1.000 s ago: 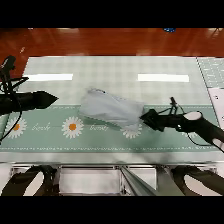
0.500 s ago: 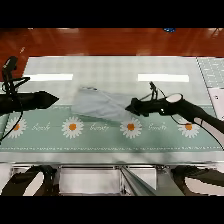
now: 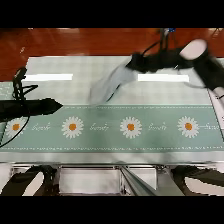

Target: Fold the shirts.

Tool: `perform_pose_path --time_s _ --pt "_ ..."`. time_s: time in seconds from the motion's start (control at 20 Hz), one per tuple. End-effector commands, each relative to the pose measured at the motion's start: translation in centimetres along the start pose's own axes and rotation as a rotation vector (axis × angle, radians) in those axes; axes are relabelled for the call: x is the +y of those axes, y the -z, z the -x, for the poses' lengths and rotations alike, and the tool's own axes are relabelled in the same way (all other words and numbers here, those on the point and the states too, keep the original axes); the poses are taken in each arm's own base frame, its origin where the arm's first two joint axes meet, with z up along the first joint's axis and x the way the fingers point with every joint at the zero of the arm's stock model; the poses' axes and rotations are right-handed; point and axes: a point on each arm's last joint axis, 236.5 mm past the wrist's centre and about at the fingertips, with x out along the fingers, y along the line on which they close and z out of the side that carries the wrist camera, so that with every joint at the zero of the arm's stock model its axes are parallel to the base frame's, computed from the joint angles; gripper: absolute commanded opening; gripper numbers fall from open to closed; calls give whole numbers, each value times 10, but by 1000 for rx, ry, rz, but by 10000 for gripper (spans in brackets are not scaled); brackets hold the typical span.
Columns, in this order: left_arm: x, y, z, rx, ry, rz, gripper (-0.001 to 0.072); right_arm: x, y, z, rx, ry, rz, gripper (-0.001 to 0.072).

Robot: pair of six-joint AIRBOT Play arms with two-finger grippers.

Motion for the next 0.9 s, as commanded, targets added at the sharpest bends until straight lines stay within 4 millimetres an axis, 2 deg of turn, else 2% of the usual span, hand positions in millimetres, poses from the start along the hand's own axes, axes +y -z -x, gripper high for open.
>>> perform_pose_path --time_s 0.0,0.25,0.45,0.6,0.85 --pt "3 10 -5 26 1 14 15 -17 -57 74 -90 152 12 25" --pt "2 10 -5 23 7 17 14 -72 -84 174 -182 269 -92 26" --pt "2 10 -5 24 8 18 14 -120 -86 260 -302 384 -220 25" --pt "-1 9 -5 20 20 25 14 -152 -69 314 -347 466 -321 26" --pt "-3 7 -5 13 26 16 14 -178 -21 357 -310 545 -453 25"
